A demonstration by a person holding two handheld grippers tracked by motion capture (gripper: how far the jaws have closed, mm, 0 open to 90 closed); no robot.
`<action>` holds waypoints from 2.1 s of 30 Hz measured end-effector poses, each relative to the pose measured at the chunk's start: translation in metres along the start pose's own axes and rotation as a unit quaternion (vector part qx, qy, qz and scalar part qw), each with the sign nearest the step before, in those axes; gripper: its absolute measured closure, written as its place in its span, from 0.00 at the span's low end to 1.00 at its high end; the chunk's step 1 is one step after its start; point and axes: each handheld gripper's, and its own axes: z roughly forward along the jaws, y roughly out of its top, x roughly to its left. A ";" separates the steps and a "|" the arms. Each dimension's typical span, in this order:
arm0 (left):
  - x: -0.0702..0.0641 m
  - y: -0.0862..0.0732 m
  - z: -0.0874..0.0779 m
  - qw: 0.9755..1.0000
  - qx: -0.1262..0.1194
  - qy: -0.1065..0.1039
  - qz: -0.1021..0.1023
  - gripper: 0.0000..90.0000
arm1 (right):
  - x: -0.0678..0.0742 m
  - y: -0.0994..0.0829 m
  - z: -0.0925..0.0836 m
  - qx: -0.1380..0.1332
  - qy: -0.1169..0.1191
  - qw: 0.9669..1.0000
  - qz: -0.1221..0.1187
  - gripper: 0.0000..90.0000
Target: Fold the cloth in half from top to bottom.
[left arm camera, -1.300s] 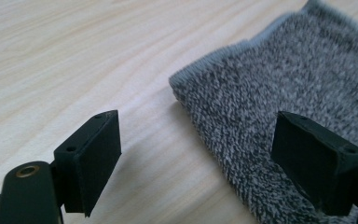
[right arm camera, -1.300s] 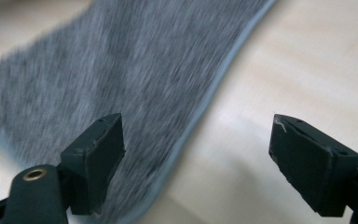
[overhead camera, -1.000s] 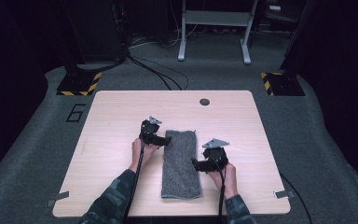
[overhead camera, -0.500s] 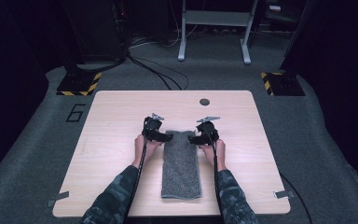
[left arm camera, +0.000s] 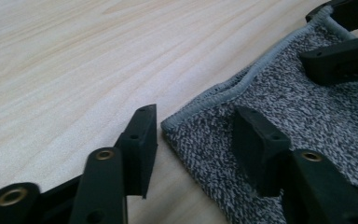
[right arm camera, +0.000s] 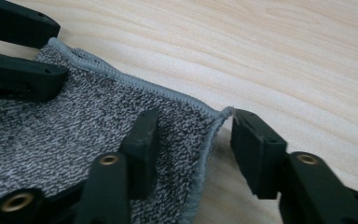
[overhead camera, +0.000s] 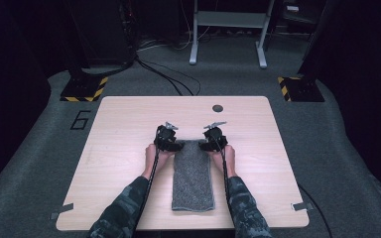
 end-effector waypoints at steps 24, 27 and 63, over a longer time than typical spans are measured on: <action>-0.009 -0.015 -0.007 0.998 -0.051 -0.008 -0.022 0.94 | 0.014 -0.010 -0.011 -0.035 0.004 0.999 0.010 0.95; -0.010 -0.013 -0.011 0.998 -0.060 -0.008 -0.021 0.94 | 0.016 -0.010 -0.017 -0.045 0.004 0.999 0.011 0.95; -0.010 0.035 -0.073 0.987 -0.150 0.038 0.039 0.94 | 0.020 0.032 -0.079 -0.167 -0.008 0.985 -0.046 0.95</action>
